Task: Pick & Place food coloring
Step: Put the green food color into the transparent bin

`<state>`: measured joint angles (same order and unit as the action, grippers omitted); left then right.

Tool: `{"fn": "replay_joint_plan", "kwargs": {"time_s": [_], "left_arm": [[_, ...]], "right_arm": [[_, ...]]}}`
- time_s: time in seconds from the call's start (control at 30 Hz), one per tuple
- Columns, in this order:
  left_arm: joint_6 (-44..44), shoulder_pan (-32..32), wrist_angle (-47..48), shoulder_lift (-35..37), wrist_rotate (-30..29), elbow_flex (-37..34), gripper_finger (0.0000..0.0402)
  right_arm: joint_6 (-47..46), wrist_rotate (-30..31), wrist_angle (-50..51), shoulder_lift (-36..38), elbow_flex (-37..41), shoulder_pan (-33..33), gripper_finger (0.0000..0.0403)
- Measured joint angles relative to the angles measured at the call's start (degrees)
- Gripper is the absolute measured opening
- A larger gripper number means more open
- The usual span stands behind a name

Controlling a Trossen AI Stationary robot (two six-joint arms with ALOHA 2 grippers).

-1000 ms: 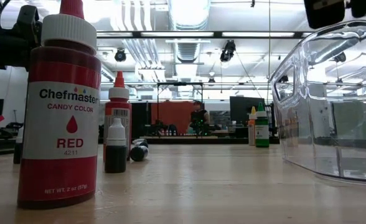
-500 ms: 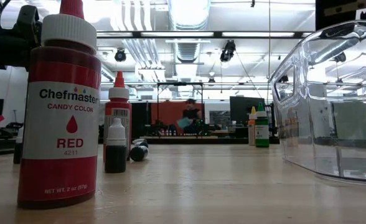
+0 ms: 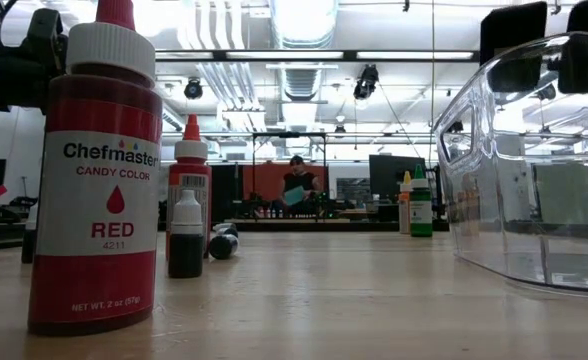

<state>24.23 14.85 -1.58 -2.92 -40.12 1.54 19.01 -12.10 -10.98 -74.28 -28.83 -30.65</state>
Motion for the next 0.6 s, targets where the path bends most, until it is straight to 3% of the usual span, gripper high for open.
{"fn": "replay_joint_plan", "kwargs": {"time_s": [0.6], "left_arm": [[0.0,0.0,0.0,0.0,0.0,0.0,0.0245]], "right_arm": [[-0.6,-3.0,-6.5,-7.1,1.5,-0.1,0.0043]]}}
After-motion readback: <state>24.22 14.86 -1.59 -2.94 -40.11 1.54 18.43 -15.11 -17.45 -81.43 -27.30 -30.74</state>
